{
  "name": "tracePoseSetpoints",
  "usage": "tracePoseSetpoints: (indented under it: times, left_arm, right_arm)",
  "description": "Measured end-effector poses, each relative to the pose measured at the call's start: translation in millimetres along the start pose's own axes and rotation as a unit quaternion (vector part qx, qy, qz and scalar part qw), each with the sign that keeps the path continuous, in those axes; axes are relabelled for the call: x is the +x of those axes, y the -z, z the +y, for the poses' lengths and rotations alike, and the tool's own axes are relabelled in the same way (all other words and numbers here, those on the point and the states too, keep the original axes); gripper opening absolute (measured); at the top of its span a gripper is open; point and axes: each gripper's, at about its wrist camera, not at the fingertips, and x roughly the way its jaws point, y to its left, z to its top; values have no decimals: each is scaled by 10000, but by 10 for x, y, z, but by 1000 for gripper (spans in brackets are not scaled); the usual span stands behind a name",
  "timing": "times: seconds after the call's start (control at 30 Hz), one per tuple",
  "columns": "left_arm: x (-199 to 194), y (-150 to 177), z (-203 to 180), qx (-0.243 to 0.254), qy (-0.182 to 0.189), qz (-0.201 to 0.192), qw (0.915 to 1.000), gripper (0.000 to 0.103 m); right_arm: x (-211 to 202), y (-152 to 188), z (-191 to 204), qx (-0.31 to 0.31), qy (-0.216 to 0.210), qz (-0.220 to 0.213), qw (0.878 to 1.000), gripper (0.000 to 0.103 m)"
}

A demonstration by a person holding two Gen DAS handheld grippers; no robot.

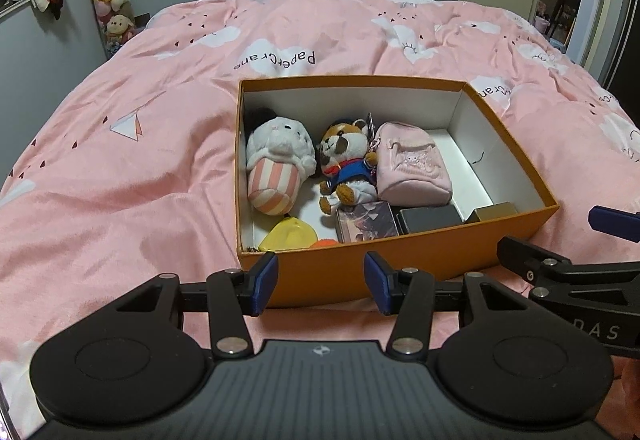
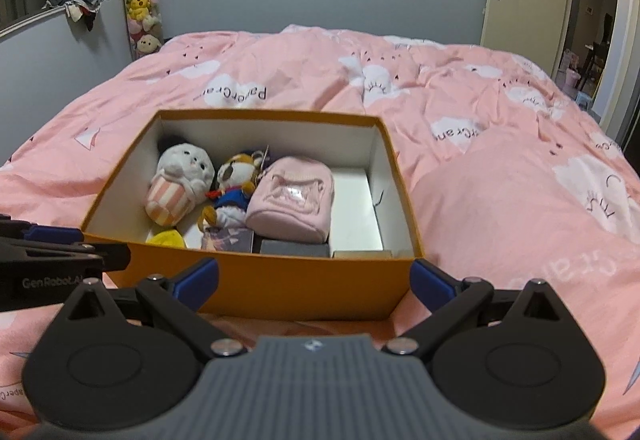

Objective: Organize objects

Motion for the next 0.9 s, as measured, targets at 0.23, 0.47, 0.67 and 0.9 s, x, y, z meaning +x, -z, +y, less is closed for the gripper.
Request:
tracePoseSetpoints:
  times: [0.23,0.47,0.67,0.9]
  left_arm:
    - [10,5,1,6,-2,43,10000,59]
    - [-33,3,-18,58,-4,-25,10000,59]
    - [-26,2,-26,81,-9,8,10000,59]
    - [-18,14,-35,110,1,36,9999,59]
  right_arm:
    - [39,10,1,14,-13,55,10000,101]
    - [10,8,9,-11,-17,-14,10000,101]
    - [14,5,5,28,-18,12,10000,101]
    - [44,25,3,73,-35,122,9999,101]
